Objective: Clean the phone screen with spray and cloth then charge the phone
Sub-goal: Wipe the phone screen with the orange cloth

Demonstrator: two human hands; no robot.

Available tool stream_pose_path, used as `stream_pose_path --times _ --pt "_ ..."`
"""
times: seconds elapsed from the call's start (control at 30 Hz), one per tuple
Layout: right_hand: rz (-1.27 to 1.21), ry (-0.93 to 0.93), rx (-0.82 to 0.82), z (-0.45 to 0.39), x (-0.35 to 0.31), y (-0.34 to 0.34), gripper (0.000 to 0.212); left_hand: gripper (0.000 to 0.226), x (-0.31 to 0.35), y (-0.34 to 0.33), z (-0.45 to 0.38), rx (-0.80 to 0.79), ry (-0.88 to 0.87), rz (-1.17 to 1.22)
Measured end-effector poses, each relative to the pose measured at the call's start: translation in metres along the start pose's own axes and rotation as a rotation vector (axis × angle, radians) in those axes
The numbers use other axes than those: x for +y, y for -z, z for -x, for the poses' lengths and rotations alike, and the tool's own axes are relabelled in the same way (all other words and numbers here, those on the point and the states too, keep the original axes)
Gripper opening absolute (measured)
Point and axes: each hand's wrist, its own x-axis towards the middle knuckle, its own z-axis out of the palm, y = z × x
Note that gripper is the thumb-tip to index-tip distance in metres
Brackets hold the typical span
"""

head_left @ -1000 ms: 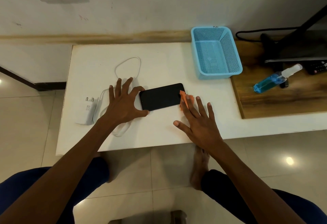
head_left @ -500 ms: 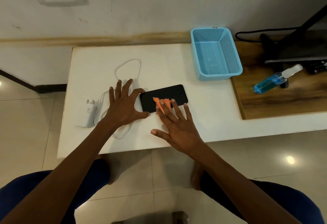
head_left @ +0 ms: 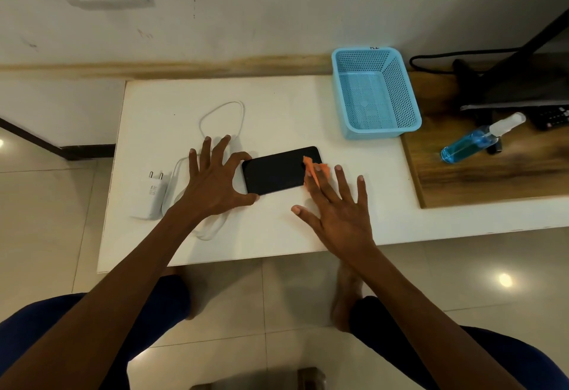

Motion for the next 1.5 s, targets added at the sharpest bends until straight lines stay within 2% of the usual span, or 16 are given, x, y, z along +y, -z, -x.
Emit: stream_pose_path --times 0.2,0.53,0.77,1.17,1.5 --pt "-0.029 -0.059 -0.022 -0.005 0.005 0.002 0.079 0.089 0.0 0.001 0.0 -0.014 0.001 0.01" --pt "-0.181 -0.041 -0.038 -0.041 0.006 0.022 0.075 0.089 0.003 0.0 0.001 -0.02 0.017 0.062" --pt "-0.188 -0.045 -0.046 -0.063 -0.006 0.024 0.077 0.087 0.004 0.001 0.004 0.008 0.026 0.059" --pt "-0.107 0.216 -0.05 -0.065 -0.058 0.012 0.081 0.09 0.005 0.002 0.006 -0.007 0.028 0.041" --pt "-0.049 0.171 -0.072 -0.062 -0.049 0.02 0.081 0.088 0.007 0.003 0.006 0.017 0.04 0.044"
